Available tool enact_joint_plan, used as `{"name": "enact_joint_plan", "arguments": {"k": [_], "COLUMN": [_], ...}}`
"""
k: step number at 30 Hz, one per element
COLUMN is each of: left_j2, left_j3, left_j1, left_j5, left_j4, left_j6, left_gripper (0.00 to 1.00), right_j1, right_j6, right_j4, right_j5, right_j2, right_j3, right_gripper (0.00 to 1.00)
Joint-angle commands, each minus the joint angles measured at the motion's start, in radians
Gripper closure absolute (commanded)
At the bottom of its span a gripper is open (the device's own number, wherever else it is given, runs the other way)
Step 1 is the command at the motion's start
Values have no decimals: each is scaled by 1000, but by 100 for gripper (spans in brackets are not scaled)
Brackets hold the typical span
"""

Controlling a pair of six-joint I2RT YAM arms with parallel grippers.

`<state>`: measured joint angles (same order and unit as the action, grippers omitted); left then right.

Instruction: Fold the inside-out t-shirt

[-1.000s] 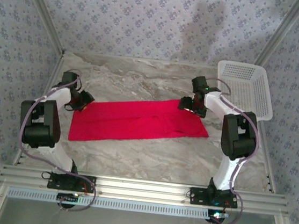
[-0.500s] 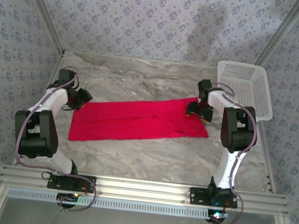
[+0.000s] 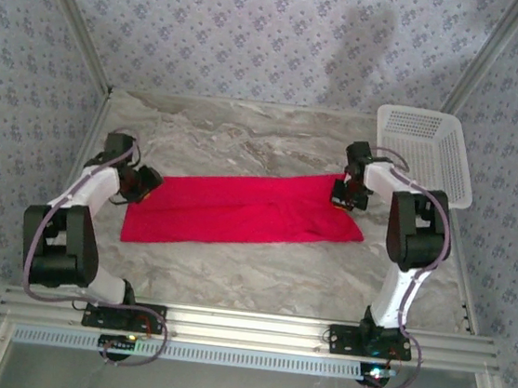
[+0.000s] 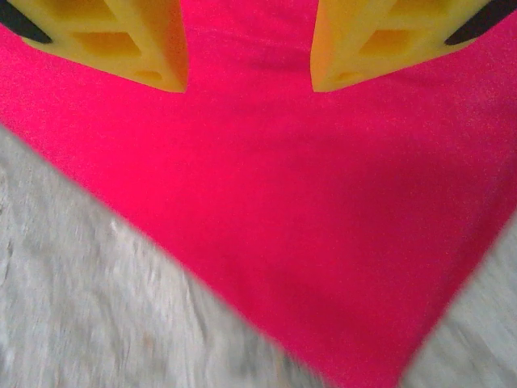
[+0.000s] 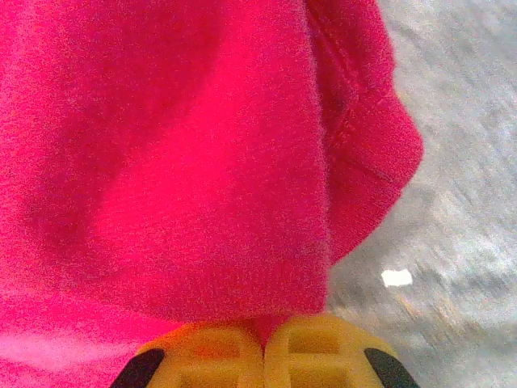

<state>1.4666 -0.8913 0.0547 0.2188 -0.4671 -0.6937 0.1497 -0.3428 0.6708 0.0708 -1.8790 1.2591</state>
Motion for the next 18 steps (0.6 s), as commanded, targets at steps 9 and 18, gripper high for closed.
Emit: {"name": "enact_joint_plan", "arguments": {"k": [9, 18], "left_j2": [-12, -57], "left_j3": [-144, -136], "left_j1": [-75, 56], "left_j5": [26, 94], "left_j4": [-20, -43], "left_j6": [-28, 1], "left_gripper": [57, 56], "right_j1": [-35, 115], "right_j6": [16, -48], "right_j4": [69, 146], "right_j5": [-49, -58], "right_j2": [230, 374], "right_j3": [-51, 32], "right_gripper": [100, 100]}}
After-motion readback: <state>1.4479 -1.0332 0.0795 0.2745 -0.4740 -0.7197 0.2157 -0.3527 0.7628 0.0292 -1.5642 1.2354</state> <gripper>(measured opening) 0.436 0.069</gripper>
